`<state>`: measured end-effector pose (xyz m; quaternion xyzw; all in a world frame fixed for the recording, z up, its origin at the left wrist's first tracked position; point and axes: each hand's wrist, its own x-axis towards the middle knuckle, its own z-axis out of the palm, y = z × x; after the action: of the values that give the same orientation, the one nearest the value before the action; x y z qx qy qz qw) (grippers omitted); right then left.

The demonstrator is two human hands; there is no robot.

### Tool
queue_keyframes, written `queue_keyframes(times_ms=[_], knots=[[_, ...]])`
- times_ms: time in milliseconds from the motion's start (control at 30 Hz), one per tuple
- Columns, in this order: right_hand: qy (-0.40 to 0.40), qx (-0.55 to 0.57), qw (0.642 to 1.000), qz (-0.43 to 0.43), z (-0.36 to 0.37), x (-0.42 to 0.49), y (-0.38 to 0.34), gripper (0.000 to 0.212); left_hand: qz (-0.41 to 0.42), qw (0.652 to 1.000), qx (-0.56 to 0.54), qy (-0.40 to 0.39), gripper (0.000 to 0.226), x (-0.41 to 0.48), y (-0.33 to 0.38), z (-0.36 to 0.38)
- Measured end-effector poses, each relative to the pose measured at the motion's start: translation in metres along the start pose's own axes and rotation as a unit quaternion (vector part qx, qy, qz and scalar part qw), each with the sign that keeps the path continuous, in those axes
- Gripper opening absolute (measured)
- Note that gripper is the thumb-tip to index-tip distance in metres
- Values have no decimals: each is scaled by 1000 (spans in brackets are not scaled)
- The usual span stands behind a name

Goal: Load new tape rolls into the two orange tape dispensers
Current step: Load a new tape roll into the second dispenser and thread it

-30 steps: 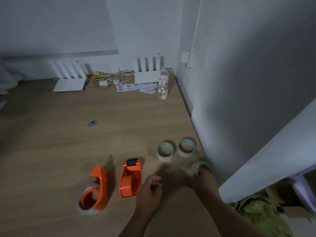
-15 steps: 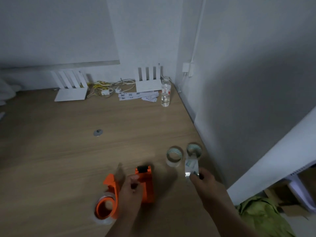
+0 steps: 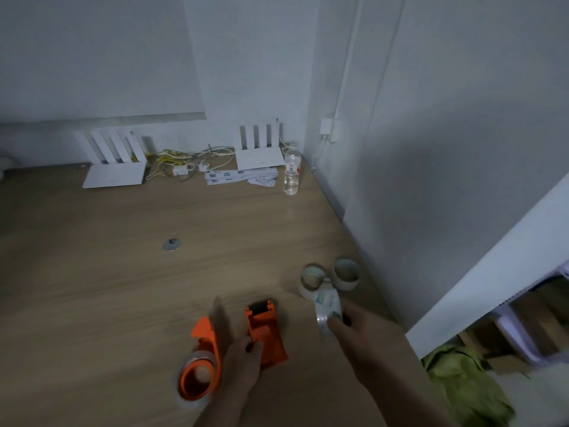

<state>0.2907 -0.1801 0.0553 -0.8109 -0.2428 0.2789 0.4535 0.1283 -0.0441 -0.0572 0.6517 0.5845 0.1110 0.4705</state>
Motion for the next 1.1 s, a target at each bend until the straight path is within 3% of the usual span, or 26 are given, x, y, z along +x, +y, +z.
queue_keyframes(times_ms=[167, 400, 567, 700, 900, 1000, 1100], knots=[[-22, 115, 993, -6, 27, 3, 1, 19, 18, 997, -78, -11, 18, -3, 11, -10], [-41, 148, 988, -15, 56, -7, -14, 21, 41, 991, -125, -9, 19, -15, 26, -23], [-51, 161, 985, -31, 74, -9, -28, 36, 69, 976, -206, 3, 23, -40, 60, -50], [-48, 178, 983, -24, 80, -12, -35, 27, 95, 964, -249, 11, 35, -50, 73, -67], [-51, 193, 980, -19, 92, -21, -34, 27, 90, 943, -321, 13, 22, -55, 76, -80], [-61, 206, 976, -24, 95, -29, -32, 20, 113, 940, -321, 14, 28, -55, 76, -87], [-69, 209, 975, -25, 97, -31, -31, 27, 115, 946, -304, 19, 34, -50, 69, -90]])
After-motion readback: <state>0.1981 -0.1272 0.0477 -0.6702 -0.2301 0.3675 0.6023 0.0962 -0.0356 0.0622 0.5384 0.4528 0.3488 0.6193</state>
